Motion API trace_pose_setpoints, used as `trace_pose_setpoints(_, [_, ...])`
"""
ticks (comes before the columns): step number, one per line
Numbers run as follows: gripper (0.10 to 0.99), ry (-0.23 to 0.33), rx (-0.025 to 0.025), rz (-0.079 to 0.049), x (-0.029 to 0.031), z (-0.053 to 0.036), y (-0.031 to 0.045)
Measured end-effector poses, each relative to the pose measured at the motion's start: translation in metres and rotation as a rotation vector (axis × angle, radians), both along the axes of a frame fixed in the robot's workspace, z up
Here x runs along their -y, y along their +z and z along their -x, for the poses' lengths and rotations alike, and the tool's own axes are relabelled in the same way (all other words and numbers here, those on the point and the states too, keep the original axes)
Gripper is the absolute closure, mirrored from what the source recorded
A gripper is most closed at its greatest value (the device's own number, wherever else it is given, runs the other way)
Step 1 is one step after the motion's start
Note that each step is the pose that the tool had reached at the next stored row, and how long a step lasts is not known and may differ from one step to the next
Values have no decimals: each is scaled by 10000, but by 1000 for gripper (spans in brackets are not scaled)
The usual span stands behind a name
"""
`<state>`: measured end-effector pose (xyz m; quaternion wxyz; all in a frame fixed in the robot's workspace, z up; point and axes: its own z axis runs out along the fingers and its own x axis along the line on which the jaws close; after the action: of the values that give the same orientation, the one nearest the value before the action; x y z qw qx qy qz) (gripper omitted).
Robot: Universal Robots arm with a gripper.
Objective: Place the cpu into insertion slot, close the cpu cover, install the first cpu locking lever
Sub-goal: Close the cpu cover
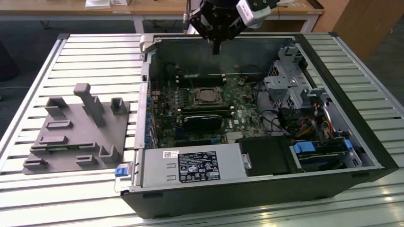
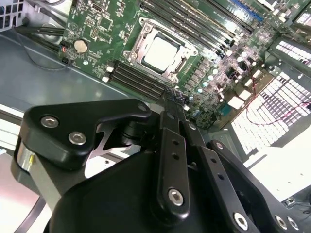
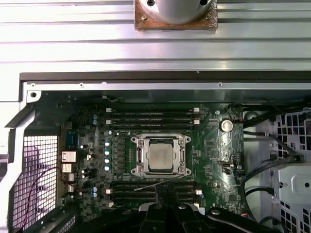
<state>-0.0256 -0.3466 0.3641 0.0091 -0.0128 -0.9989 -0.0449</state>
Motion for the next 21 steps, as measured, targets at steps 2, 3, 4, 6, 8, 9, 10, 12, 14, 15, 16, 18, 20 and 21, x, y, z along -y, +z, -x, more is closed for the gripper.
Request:
trace_pose_setpoints(2, [980, 1, 0, -1, -3, 0, -29])
trace_pose_setpoints(3, [980, 2, 0, 0, -3, 0, -46])
trace_pose_setpoints(4, [980, 1, -1, 1, -3, 2, -59])
trace_pose_setpoints(6, [980, -1, 0, 1, -3, 13, -76])
trace_pose_setpoints(8, [980, 1, -1, 1, -3, 25, -85])
trace_pose_setpoints(9, [980, 0, 0, 2, -3, 33, -88])
trace_pose_setpoints(10, [980, 1, 0, 0, -3, 46, -92])
trace_pose_setpoints(12, [980, 1, 0, -1, -3, 80, -100])
trace_pose_setpoints(14, [980, 1, 0, 0, -5, 113, -114])
trace_pose_setpoints(15, [980, 1, -1, 3, -10, 125, -126])
trace_pose_setpoints(16, [980, 1, -1, 1, -22, 139, -142])
trace_pose_setpoints(18, [980, 0, 0, 0, -34, 154, -178])
trace_pose_setpoints(20, [980, 2, 0, 1, -34, 156, -215])
trace_pose_setpoints(21, [980, 1, 0, 0, -34, 160, -232])
